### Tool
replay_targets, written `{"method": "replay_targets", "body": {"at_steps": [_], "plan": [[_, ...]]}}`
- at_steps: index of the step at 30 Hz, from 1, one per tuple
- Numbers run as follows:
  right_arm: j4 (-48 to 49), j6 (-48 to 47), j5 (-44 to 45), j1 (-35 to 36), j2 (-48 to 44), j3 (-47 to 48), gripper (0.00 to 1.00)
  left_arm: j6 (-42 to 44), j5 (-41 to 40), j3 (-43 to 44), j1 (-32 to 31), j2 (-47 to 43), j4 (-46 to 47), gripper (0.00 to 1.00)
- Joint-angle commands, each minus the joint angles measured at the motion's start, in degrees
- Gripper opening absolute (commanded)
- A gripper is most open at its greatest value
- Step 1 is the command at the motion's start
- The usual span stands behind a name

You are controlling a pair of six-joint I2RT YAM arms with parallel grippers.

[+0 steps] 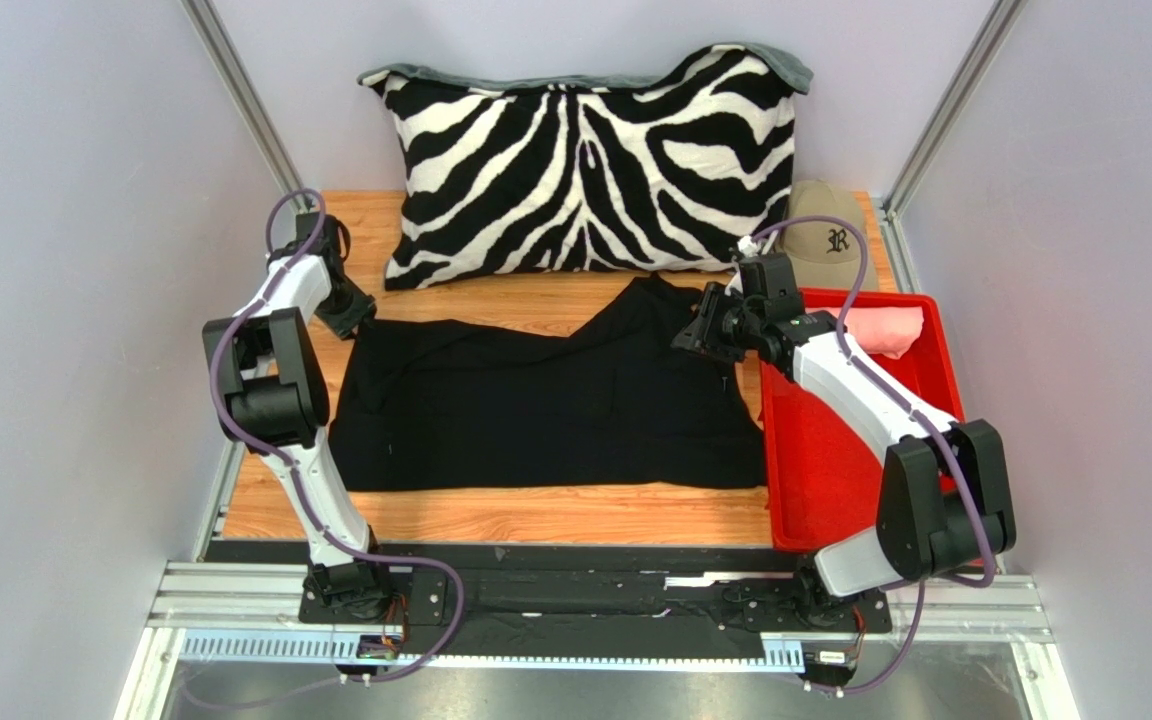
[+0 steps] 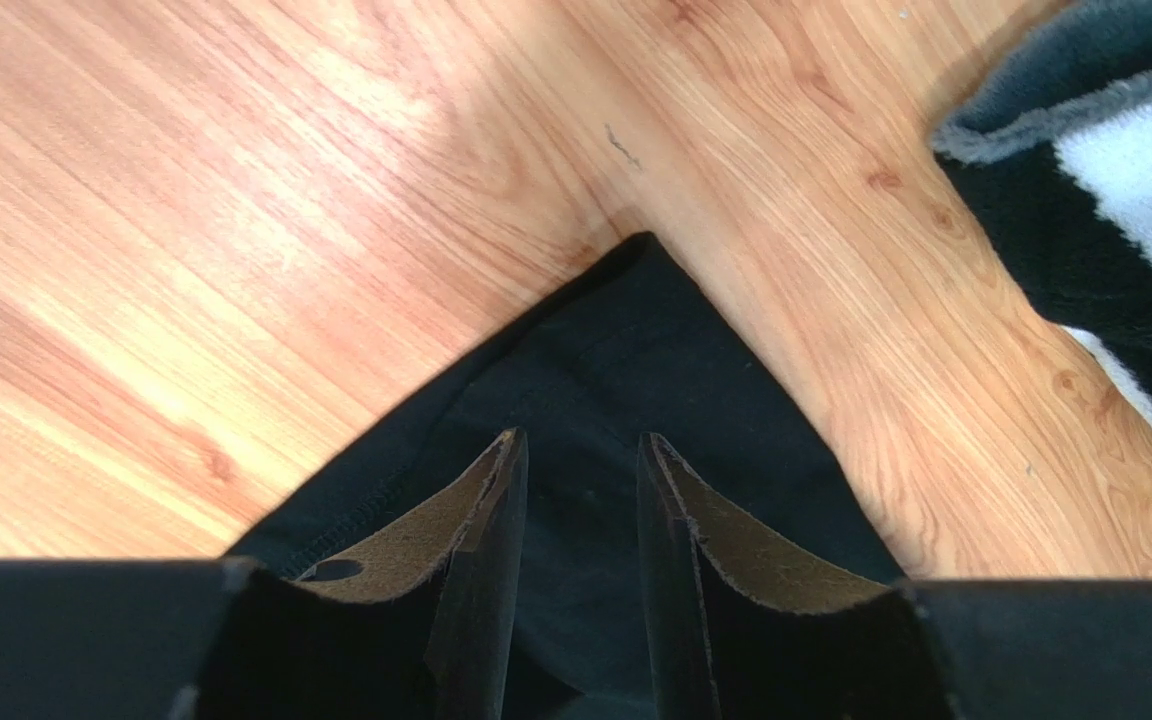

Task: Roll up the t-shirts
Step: Fold the T-shirt at the center of the board.

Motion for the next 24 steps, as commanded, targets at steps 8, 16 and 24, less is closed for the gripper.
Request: {"method": "replay_targets", "body": {"at_steps": [8,16,24], "plan": [[3.34,0.64,-3.18,0.12,2.03,-0.65,0.35,-0.81,-2.10,3.49,1.06,2.69,-2.34,0.40],[3.78,0.55,-3.53,0.12,2.83,-0.82,0.35,-0.90,-2.09,6.47,1.06,5.68,-2.87,0.39],[3.78,0.46,-3.53,0.12,3.18,-0.56,0.35,-0.90,-2.10,7.18,1.15,6.30,-3.40,0.32]]}}
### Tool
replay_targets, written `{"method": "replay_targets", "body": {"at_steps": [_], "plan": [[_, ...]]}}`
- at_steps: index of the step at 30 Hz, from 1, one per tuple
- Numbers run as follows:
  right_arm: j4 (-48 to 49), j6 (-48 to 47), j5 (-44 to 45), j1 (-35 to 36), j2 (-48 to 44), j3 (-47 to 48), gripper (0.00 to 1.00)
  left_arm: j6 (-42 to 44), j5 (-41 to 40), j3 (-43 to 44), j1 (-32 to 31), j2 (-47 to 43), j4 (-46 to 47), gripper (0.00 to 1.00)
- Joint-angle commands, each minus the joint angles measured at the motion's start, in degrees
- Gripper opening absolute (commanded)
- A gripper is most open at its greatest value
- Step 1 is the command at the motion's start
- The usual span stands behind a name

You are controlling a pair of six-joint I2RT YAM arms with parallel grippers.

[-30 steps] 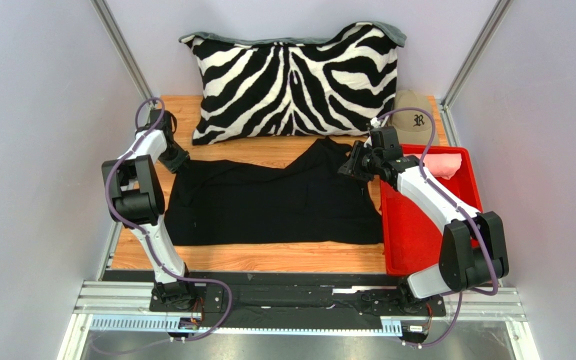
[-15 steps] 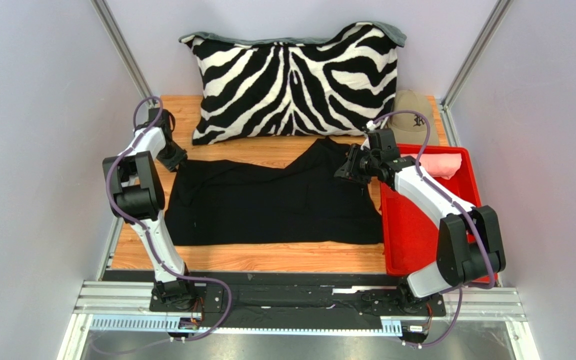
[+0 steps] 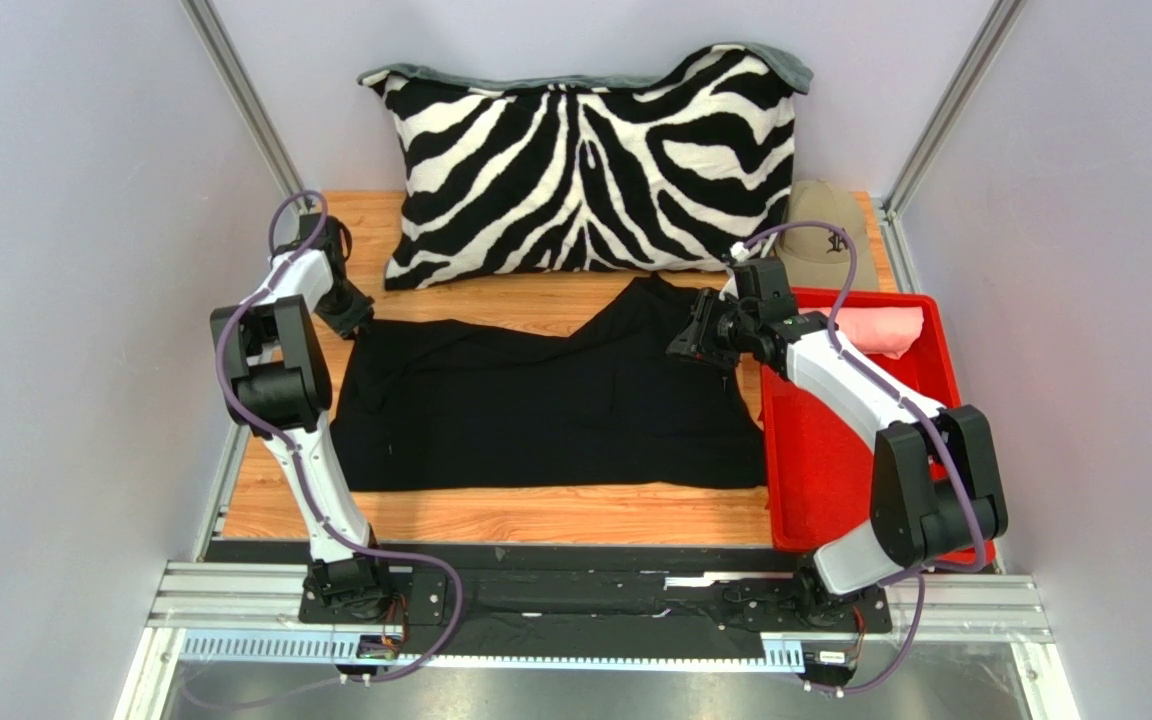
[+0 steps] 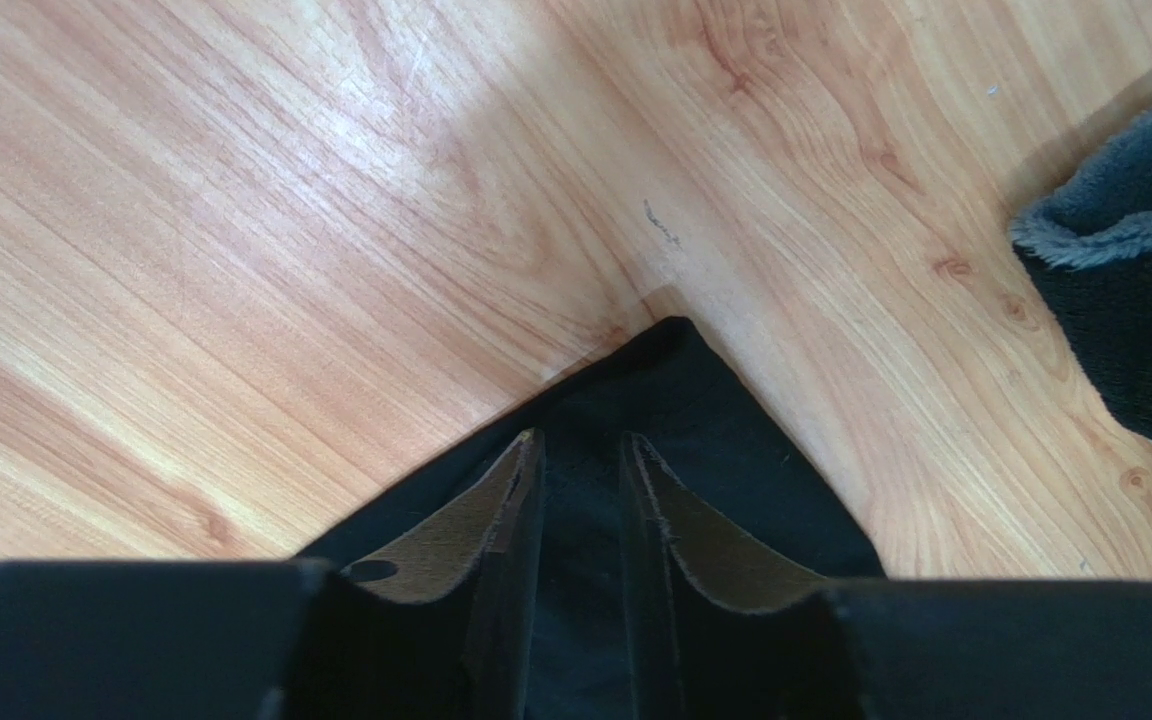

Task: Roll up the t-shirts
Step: Fold the T-shirt at the center of the board.

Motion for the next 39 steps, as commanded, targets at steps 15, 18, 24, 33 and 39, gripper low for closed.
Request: {"method": "replay_targets", "body": {"at_steps": [15,18,24,33,39], "plan": [[1.77,0.35,0.07,0.03,1.22,0.84,0.35,1.97,0.40,2.33,0.38,-3.20,-0.55,0.06],[1.60,0.27,0.51,0.03,1.74,1.20,0.35,2.59,1.19,3.03,0.47,-4.43,-0.29,0.00],[1.24,0.79,2.36,0.03,3.23,3.30,0.35,3.38,2.77,4.18,0.47,-6.10,-0.64,0.00],[1.77,1.32,8.94,-0.93,7.54,11.46,0.43,5.92,4.00,7.07,0.38,-6.98,-1.34,0.00],[2.83,2.29,11.59,-4.09,11.41,16.66,0.44,8.38,6.37,10.84,0.38,-5.32,-1.61,0.00]]}}
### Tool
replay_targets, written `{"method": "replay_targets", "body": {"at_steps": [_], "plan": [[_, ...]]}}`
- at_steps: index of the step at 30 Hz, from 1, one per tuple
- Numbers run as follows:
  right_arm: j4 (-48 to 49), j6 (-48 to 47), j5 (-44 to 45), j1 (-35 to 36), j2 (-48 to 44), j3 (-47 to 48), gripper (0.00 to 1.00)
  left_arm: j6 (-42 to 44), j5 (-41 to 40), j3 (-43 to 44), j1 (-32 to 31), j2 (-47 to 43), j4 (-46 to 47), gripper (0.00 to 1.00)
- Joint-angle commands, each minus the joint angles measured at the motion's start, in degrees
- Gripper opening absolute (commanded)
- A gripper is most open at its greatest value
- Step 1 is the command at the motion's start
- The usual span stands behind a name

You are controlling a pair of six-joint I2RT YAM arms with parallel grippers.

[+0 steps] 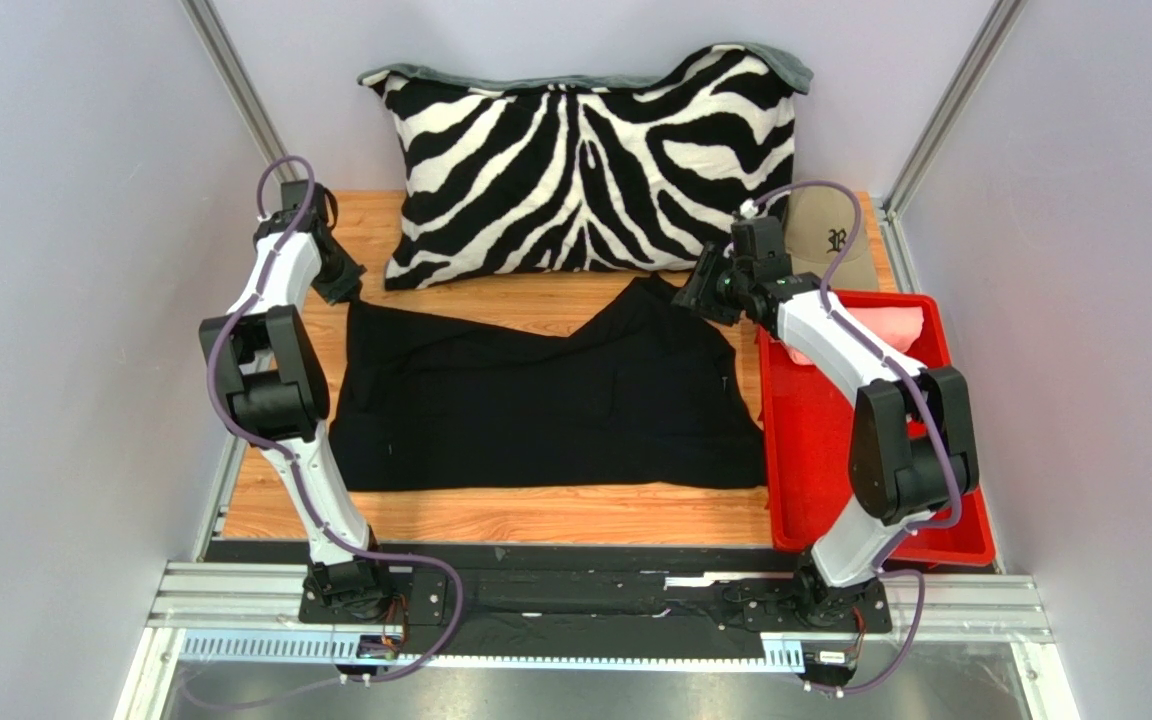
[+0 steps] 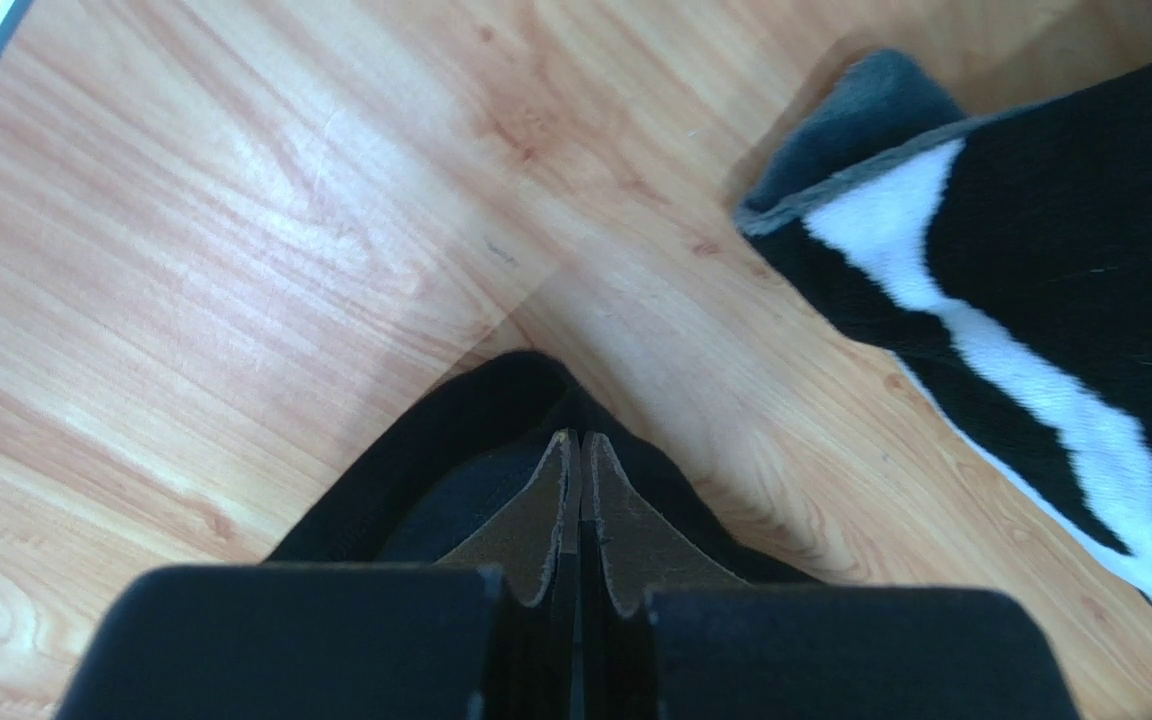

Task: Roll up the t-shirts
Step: Fold the T-shirt at the center of the board.

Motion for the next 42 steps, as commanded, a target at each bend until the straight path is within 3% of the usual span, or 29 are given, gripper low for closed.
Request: {"method": "replay_targets", "body": {"at_steps": [1,9,16,21,28,31,32,35,42], "plan": [[2.98,0.93,3.74,-2.61,2.93,5.73,0.44,3.21,2.81,5.02,0.47,-1.16,-0.43,0.00],[3.77,1.55,5.41,-3.84,12.32,12.77,0.50,3.30,6.95,8.10,0.29,1.39,0.27,0.00],[3.60,2.34,6.20,-4.55,19.45,16.90,0.49,3.03,8.71,9.24,0.29,2.79,0.98,0.00],[3.07,1.55,10.67,-4.63,21.74,17.87,0.50,3.03,8.97,9.33,0.29,2.88,1.24,0.00],[2.19,1.81,10.34,-4.46,24.73,19.37,0.50,2.68,9.06,8.72,0.29,2.97,1.51,0.00],[2.45,2.08,10.16,-4.55,25.26,19.63,0.34,2.42,8.97,8.36,0.38,2.88,1.59,0.00],[2.37,2.08,10.16,-4.46,25.35,19.89,0.21,2.33,8.97,8.10,0.29,2.80,1.77,0.00],[1.84,1.90,10.07,-4.55,25.08,21.47,0.00,2.24,8.71,7.92,0.29,2.53,2.03,0.00],[0.17,-0.38,11.38,-4.55,20.26,24.11,0.00,2.33,8.27,8.10,0.29,1.92,2.03,0.00]]}}
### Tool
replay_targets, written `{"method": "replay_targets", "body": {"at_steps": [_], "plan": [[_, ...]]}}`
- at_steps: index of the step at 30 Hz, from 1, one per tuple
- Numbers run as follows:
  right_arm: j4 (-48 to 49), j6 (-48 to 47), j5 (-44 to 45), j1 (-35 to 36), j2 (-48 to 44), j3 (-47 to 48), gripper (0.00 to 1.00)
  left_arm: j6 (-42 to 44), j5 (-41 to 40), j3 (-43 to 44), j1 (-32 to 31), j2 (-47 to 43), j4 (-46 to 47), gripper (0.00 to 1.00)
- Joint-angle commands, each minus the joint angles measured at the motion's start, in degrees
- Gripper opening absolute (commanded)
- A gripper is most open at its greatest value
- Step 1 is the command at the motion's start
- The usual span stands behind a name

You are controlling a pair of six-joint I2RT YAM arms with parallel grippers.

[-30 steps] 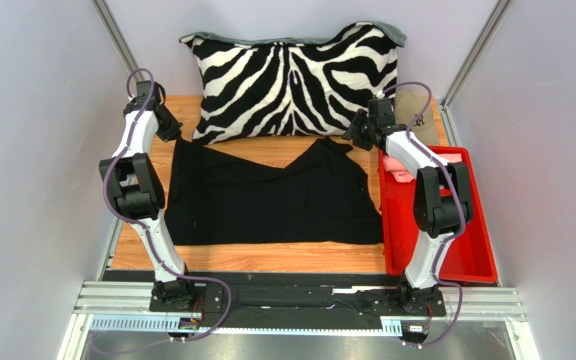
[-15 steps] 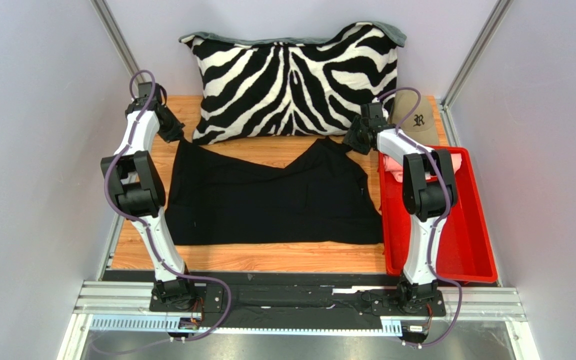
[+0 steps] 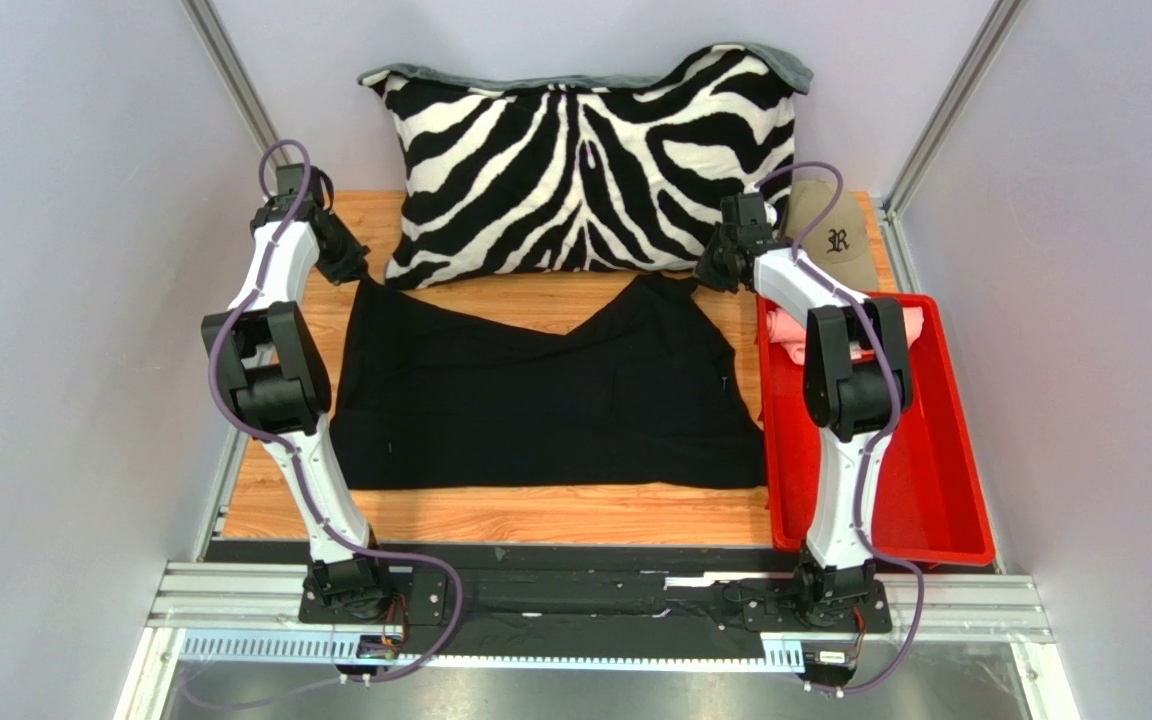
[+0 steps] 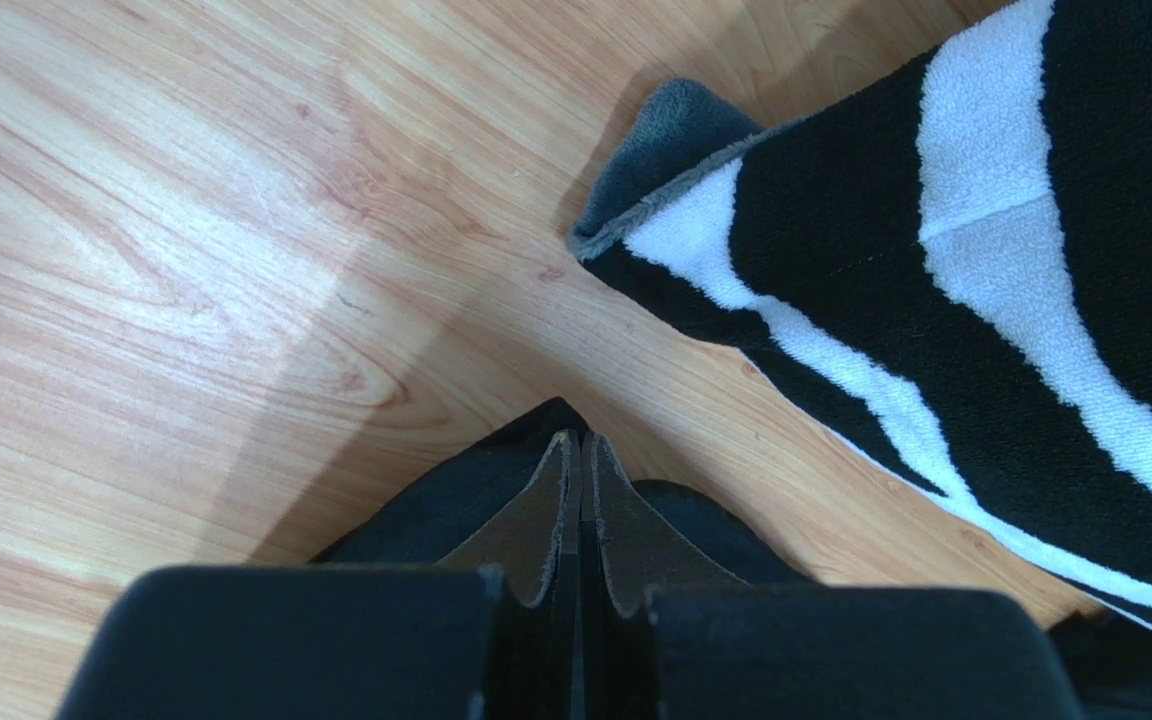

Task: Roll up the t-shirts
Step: Fold the T-shirt at the center of the board.

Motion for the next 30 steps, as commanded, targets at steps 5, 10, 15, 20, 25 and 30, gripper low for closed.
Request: {"method": "replay_targets", "body": {"at_steps": [5,10,15,20,25,30], "plan": [[-0.62,-5.11,4.69,-0.22,-9.66,3.46,0.00,0.32,-1.59,1.61,0.29,-1.28,1.07,0.00],[-0.80,-7.93,6.98,-0.22,-12.57,3.37,0.00,0.15,-2.92,1.79,0.56,-1.72,0.63,0.00],[-0.80,-11.26,9.61,-0.31,-15.64,2.15,0.00,-0.03,-2.83,2.05,0.56,-1.89,0.72,0.00],[2.09,-14.70,9.45,-0.22,-18.72,-1.97,0.00,-0.21,-2.39,2.23,1.26,-1.72,1.07,0.00],[6.05,-17.77,4.88,-0.22,-21.45,-6.46,0.03,-0.21,-1.77,2.31,1.52,-1.72,1.86,0.00],[7.99,-19.89,8.29,-0.22,-22.86,-10.42,0.04,-0.65,-1.95,1.88,3.10,-2.42,1.86,0.00]]}}
